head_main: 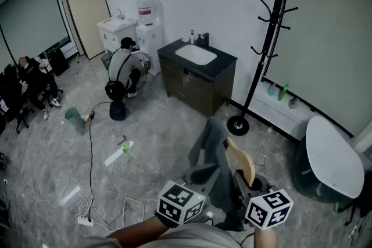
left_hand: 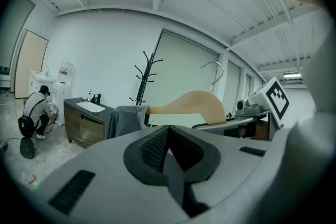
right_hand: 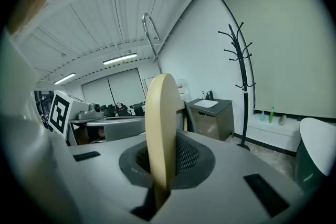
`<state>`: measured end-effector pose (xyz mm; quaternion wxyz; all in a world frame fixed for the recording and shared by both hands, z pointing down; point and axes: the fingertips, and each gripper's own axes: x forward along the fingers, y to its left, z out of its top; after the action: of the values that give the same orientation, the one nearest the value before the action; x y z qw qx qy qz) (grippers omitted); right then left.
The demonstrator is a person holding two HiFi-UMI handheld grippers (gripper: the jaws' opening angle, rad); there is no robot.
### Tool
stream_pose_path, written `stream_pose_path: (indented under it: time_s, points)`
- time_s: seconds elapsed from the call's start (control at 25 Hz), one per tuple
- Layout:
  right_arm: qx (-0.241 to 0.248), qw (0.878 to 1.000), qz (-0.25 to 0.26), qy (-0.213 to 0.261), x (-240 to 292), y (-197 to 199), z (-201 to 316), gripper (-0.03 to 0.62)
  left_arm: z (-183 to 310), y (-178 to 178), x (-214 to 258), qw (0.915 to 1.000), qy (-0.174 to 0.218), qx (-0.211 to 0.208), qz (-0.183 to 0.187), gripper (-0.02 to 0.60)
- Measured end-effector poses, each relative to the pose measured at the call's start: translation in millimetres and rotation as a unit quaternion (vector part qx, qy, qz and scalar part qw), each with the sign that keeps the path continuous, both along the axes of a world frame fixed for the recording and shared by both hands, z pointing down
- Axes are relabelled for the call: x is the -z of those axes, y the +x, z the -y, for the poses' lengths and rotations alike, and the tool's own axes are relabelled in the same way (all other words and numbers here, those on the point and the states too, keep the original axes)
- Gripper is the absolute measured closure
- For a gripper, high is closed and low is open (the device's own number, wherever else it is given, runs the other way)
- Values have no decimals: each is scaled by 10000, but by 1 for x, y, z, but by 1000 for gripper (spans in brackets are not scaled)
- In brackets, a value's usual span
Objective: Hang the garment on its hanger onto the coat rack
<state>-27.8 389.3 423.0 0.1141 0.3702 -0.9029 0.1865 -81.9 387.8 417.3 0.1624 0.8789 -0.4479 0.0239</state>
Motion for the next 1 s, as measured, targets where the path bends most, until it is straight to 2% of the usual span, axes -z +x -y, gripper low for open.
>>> stream_pose_path:
  time_s: [0.56, 1.0]
  points:
    - [49, 10000, -20, 35, 3, 11, 7, 580, 9, 16, 0, 10000, 45, -34, 25, 575]
    - [9, 10000, 38, -31, 4, 35, 19, 580, 21, 37, -1, 9999, 6, -82, 74, 577]
